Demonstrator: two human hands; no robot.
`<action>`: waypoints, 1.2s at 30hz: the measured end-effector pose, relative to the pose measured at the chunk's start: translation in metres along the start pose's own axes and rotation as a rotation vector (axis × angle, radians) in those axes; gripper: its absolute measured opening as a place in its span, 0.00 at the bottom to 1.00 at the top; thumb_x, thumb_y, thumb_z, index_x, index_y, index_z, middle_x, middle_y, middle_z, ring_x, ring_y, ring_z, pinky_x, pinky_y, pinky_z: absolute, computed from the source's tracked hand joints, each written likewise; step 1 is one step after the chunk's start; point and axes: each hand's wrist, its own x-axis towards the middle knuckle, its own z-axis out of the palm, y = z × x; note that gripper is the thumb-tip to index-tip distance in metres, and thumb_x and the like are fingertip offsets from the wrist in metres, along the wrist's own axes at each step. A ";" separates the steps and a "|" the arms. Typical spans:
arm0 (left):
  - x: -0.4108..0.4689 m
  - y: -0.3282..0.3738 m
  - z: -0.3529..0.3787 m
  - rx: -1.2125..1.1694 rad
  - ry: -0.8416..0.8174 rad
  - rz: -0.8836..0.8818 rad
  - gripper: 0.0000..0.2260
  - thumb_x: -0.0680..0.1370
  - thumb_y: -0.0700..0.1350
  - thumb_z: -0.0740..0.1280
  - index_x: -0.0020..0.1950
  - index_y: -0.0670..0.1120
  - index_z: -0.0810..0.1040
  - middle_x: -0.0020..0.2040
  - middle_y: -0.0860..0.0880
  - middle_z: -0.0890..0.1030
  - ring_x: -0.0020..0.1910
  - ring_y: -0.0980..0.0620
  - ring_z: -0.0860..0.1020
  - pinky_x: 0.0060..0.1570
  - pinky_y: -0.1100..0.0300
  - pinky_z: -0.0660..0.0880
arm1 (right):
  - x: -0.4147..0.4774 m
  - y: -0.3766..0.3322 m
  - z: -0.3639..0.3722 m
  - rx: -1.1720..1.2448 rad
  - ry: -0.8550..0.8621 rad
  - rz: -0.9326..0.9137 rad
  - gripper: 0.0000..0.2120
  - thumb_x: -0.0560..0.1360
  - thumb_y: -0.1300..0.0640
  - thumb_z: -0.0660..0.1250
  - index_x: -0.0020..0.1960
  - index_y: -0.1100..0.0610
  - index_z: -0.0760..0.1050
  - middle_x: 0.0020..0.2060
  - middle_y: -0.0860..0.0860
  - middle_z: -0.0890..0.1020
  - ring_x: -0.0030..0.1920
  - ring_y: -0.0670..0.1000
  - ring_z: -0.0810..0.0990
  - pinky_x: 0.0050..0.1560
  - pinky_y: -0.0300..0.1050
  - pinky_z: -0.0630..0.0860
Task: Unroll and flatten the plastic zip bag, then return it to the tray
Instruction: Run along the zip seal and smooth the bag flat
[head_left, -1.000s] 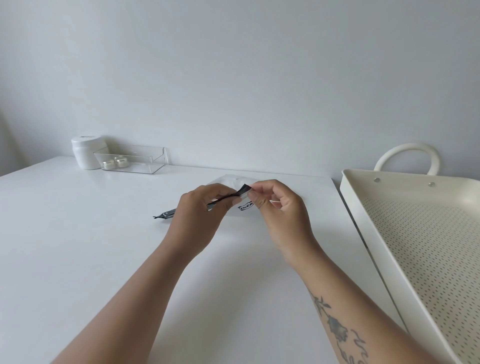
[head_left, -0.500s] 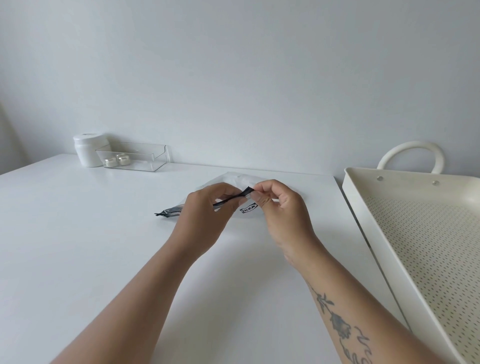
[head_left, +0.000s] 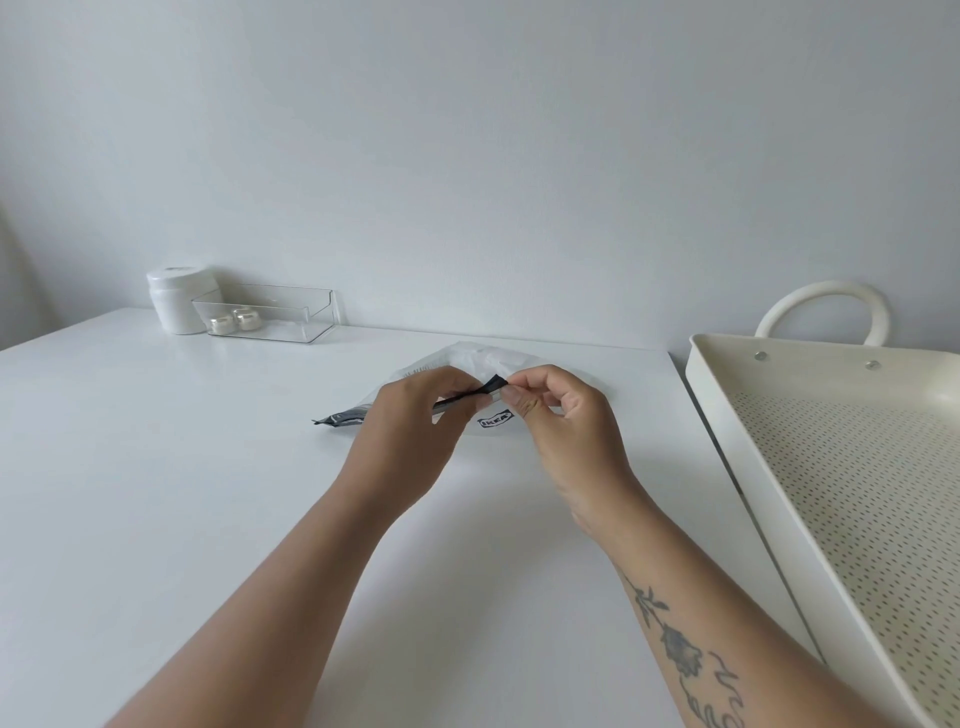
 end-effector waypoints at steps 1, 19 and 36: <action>0.000 0.000 -0.002 0.002 0.000 0.010 0.02 0.76 0.46 0.70 0.44 0.53 0.81 0.42 0.65 0.80 0.40 0.65 0.76 0.38 0.74 0.67 | 0.000 0.001 -0.001 0.009 0.014 0.005 0.02 0.74 0.52 0.70 0.42 0.48 0.80 0.35 0.34 0.81 0.42 0.38 0.77 0.39 0.24 0.68; 0.000 -0.004 -0.001 -0.036 0.021 -0.121 0.06 0.74 0.45 0.72 0.41 0.57 0.84 0.35 0.59 0.81 0.24 0.53 0.67 0.24 0.69 0.63 | 0.002 0.001 -0.007 0.008 0.031 0.020 0.01 0.71 0.53 0.73 0.42 0.49 0.83 0.38 0.43 0.84 0.44 0.43 0.80 0.47 0.37 0.73; 0.000 -0.003 -0.002 -0.059 0.022 -0.112 0.11 0.74 0.44 0.71 0.42 0.63 0.81 0.36 0.59 0.82 0.22 0.57 0.64 0.22 0.70 0.61 | 0.003 0.001 -0.008 -0.021 0.029 0.015 0.02 0.72 0.53 0.72 0.42 0.50 0.83 0.38 0.40 0.84 0.42 0.40 0.78 0.42 0.27 0.70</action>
